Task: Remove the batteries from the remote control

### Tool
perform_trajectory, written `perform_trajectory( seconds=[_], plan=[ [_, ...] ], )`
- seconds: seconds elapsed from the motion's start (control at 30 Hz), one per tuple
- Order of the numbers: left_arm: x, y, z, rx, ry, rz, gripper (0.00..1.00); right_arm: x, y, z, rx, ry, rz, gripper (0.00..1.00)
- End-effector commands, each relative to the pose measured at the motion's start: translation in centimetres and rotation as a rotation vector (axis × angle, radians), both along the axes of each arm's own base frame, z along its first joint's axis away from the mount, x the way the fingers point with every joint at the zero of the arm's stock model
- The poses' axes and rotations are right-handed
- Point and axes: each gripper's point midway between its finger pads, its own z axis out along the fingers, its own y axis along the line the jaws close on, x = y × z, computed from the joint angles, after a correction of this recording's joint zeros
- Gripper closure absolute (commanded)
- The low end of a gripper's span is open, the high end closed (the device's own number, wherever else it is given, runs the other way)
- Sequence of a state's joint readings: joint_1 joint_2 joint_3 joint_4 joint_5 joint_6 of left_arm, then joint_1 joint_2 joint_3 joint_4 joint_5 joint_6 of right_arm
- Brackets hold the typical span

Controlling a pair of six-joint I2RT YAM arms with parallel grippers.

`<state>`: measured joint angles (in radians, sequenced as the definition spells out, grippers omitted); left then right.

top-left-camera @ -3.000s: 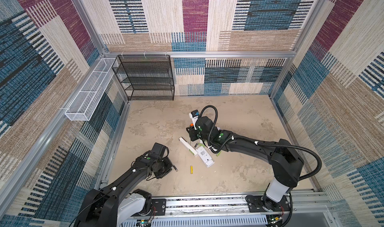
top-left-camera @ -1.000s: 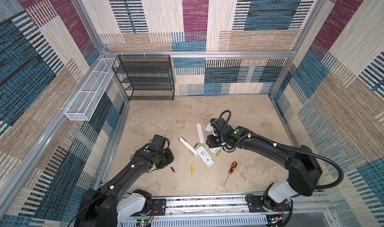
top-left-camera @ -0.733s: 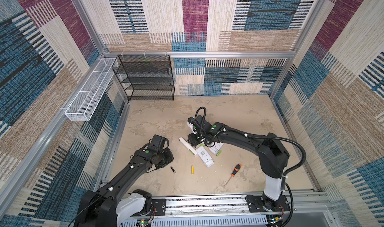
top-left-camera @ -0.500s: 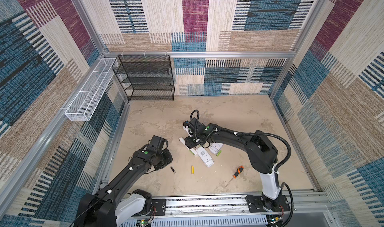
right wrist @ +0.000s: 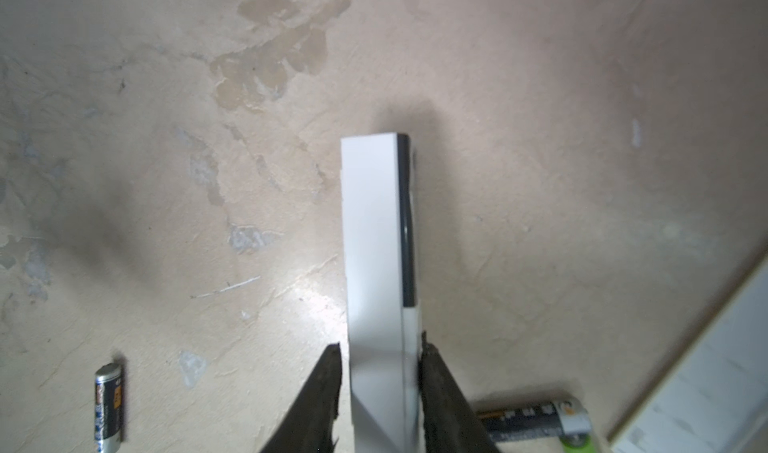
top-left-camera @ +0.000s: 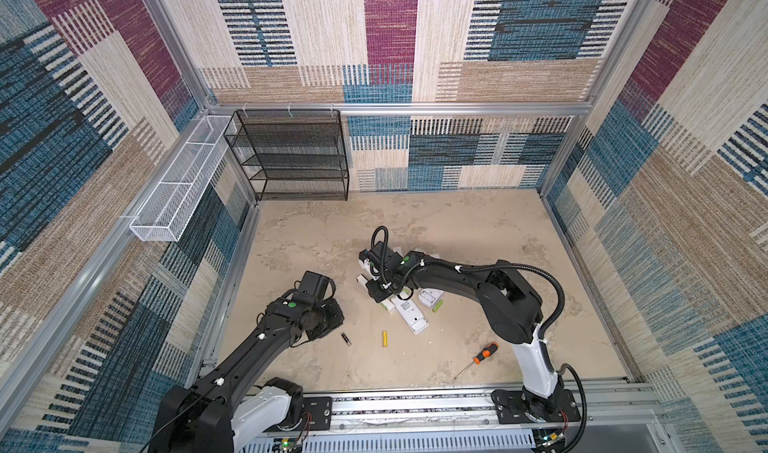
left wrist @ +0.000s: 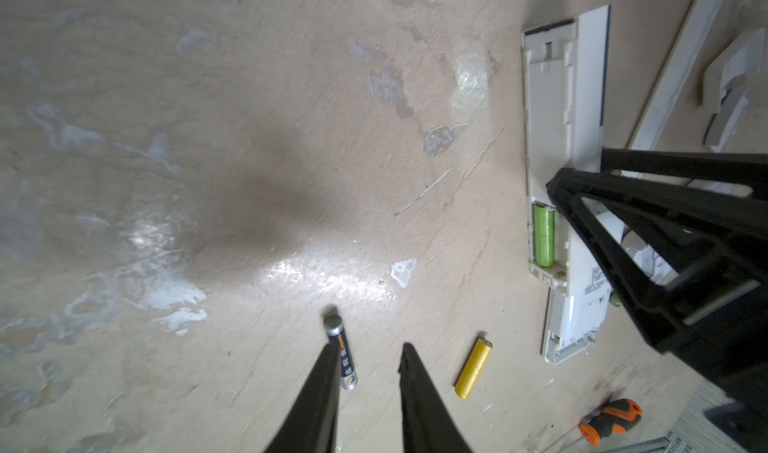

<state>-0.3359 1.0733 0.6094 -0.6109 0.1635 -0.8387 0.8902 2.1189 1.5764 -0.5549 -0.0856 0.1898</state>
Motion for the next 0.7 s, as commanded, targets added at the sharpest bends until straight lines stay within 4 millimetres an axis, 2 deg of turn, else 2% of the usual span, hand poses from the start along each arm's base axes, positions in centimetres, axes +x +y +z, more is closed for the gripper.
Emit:
perform_trajectory(
  seconds=[0.0, 0.13, 0.47, 0.57, 0.67],
  plan=[
    [-0.5, 0.4, -0.2, 0.022, 0.009, -0.01, 0.71, 0.1, 0.5, 0.3, 0.013, -0.007, 0.004, 0.71],
    [-0.6, 0.5, 0.0, 0.018, 0.002, -0.003, 0.71, -0.8, 1.6, 1.2, 0.09, 0.05, 0.009, 0.77],
    [-0.7, 0.4, 0.3, -0.016, -0.025, 0.02, 0.71, -4.5, 6.3, 3.2, 0.409, 0.363, 0.002, 0.77],
    [-0.9, 0.6, 0.2, -0.02, -0.024, 0.023, 0.71, -5.2, 6.9, 2.8, 0.466, 0.448, -0.017, 0.76],
    [-1.2, 0.8, 0.3, -0.013, -0.018, 0.022, 0.71, -5.5, 6.7, 2.0, 0.487, 0.496, -0.041, 0.76]
  ],
)
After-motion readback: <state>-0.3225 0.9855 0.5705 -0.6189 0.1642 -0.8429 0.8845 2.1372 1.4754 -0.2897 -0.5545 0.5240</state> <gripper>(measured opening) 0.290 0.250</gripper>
